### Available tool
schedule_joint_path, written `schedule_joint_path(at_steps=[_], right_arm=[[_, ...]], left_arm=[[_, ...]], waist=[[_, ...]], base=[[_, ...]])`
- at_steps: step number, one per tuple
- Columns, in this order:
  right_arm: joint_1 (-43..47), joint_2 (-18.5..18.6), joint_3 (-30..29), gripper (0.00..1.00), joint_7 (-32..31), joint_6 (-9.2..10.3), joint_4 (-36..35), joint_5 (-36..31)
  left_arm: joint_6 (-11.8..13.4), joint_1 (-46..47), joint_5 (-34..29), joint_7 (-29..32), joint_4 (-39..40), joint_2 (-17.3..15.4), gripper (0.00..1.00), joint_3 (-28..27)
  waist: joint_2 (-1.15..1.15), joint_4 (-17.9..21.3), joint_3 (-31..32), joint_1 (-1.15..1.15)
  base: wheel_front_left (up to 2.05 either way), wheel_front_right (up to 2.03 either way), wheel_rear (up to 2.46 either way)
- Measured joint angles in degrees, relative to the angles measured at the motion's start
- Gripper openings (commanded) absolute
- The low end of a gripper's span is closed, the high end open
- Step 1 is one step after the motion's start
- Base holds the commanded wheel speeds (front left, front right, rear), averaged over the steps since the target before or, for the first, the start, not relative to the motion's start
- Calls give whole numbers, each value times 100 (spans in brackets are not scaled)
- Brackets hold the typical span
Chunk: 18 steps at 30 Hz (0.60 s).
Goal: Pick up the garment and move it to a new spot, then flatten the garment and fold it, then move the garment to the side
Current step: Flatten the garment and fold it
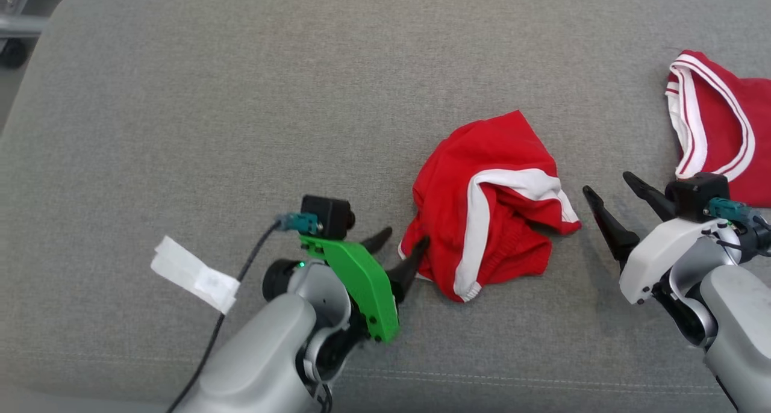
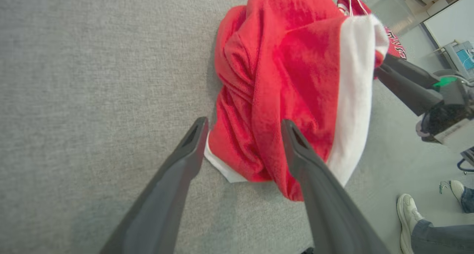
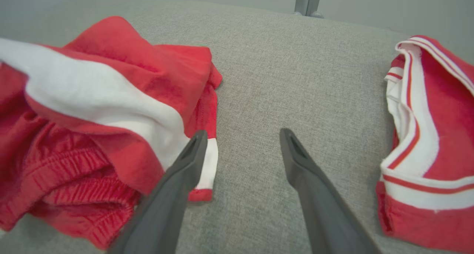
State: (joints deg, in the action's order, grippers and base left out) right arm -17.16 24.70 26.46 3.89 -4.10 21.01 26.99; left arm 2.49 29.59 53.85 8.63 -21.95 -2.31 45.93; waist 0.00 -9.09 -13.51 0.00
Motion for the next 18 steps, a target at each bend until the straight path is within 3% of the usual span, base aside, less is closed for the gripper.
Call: schedule_joint_path(at_steps=[8,18], right_arm=[[-231,-93,204,100,-272,-93,107,30],[-238,-210,478,100,-657,-194,434,132]], left_arm=[[-49,-609,266,142,532,-11,100,393],[82,-761,283,207,992,-23,100,638]], waist=[[0,-262,-23,0],[0,-226,-83,0]], base=[[0,0,0],[0,0,0]])
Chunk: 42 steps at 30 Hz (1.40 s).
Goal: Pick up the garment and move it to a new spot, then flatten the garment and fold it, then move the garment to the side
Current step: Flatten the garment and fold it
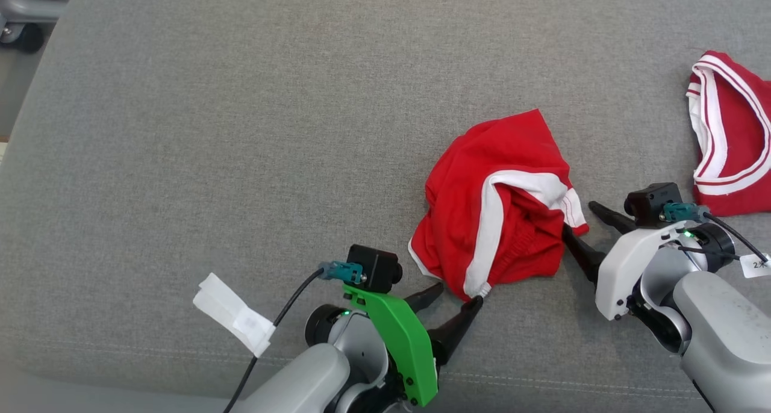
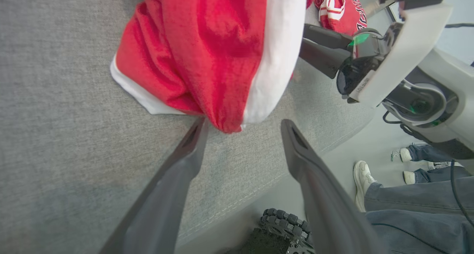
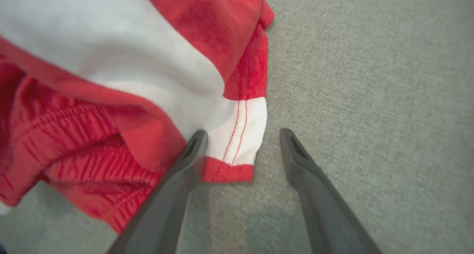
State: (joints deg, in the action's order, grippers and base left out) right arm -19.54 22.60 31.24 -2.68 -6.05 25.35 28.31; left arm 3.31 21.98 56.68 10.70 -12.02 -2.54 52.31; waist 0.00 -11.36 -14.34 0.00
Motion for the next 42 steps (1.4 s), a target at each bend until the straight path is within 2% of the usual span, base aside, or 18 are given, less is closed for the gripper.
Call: schedule_joint_path(at_steps=[6,8,9,10,13,15,21,30,42], right_arm=[[-149,-41,51,100,-48,-47,85,45],[-203,-43,52,73,-48,-48,116,48],[-234,-43,52,51,-49,-48,127,48],[-261,-44,53,48,-49,-48,130,49],[-332,-52,64,29,-49,-49,168,51],[-362,-53,71,25,-48,-49,188,52],[-458,-68,113,29,-48,-51,249,53],[-619,-85,165,25,-38,-98,316,53],[-848,-154,285,26,30,-101,388,58]], left_arm=[[102,-40,-56,94,227,-3,100,132],[134,-44,-59,123,281,-3,100,155],[148,-48,-62,138,320,-5,100,156],[165,-51,-67,141,348,-4,100,157],[182,-54,-96,174,405,-7,100,162],[224,-64,-96,194,438,-7,100,163],[278,-121,-100,224,530,-12,100,166],[286,-148,-335,390,773,-15,100,327],[376,-177,-335,391,448,-16,100,0]], waist=[[0,89,-85,0],[0,102,-106,0],[0,105,-115,0],[0,107,-124,0],[0,111,-146,0],[0,111,-159,0],[0,111,-192,0],[0,111,-275,0],[0,264,-416,0]], base=[[0,0,0],[0,0,0],[0,0,0],[0,0,0],[0,0,0],[0,0,0],[0,0,0],[0,0,0],[0,0,0]])
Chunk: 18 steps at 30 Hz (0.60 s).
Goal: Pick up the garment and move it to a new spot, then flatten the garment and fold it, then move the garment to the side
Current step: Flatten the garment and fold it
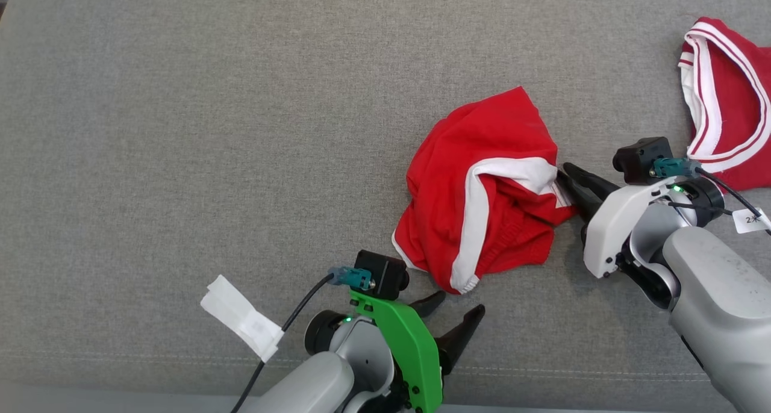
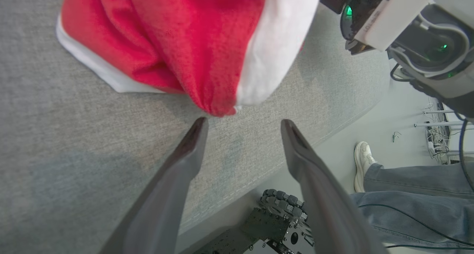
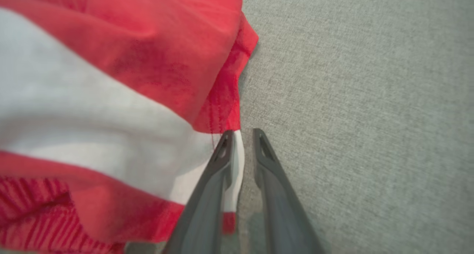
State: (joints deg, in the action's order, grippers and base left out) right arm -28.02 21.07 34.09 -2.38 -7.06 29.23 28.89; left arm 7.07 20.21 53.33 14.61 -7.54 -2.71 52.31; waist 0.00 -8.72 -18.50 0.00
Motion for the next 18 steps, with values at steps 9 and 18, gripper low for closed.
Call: schedule_joint_path(at_steps=[9,18], right_arm=[[-79,15,7,27,119,-1,140,54],[-81,11,55,28,186,-1,264,145]], left_arm=[[1,55,10,-2,-152,0,100,-107],[2,172,249,-31,-309,1,100,-133]], waist=[[0,101,-36,0],[0,164,15,0]], base=[[0,0,0],[0,0,0]])
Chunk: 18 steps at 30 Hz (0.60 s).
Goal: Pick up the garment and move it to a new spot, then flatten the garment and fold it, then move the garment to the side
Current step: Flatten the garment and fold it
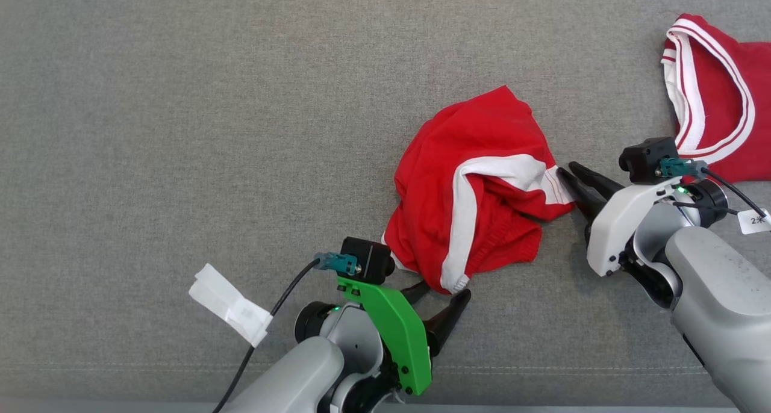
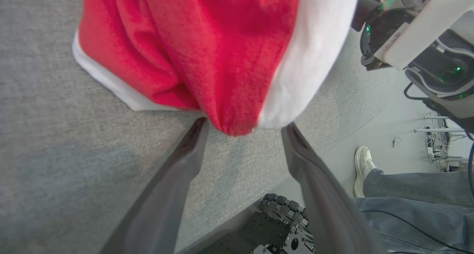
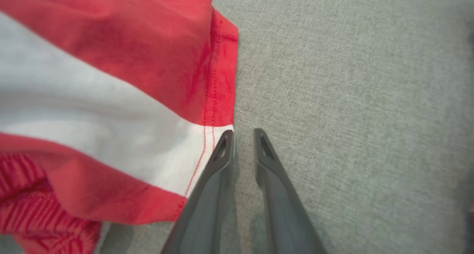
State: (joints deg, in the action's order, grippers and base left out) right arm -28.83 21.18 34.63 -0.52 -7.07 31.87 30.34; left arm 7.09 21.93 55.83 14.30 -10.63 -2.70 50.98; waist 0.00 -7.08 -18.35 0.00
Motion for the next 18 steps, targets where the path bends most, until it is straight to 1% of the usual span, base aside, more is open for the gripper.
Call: schedule_joint_path(at_steps=[9,16,18], right_arm=[[-8,-48,67,26,48,0,64,33],[-12,-76,100,20,82,0,122,68],[-12,-80,111,22,83,0,141,86]], left_arm=[[0,74,44,-53,-336,1,100,16],[0,160,48,-126,-501,7,100,45],[0,187,66,-144,-542,9,100,43]], waist=[[0,88,31,0],[0,169,39,0],[0,184,43,0]], base=[[0,0,0],[0,0,0],[0,0,0]])
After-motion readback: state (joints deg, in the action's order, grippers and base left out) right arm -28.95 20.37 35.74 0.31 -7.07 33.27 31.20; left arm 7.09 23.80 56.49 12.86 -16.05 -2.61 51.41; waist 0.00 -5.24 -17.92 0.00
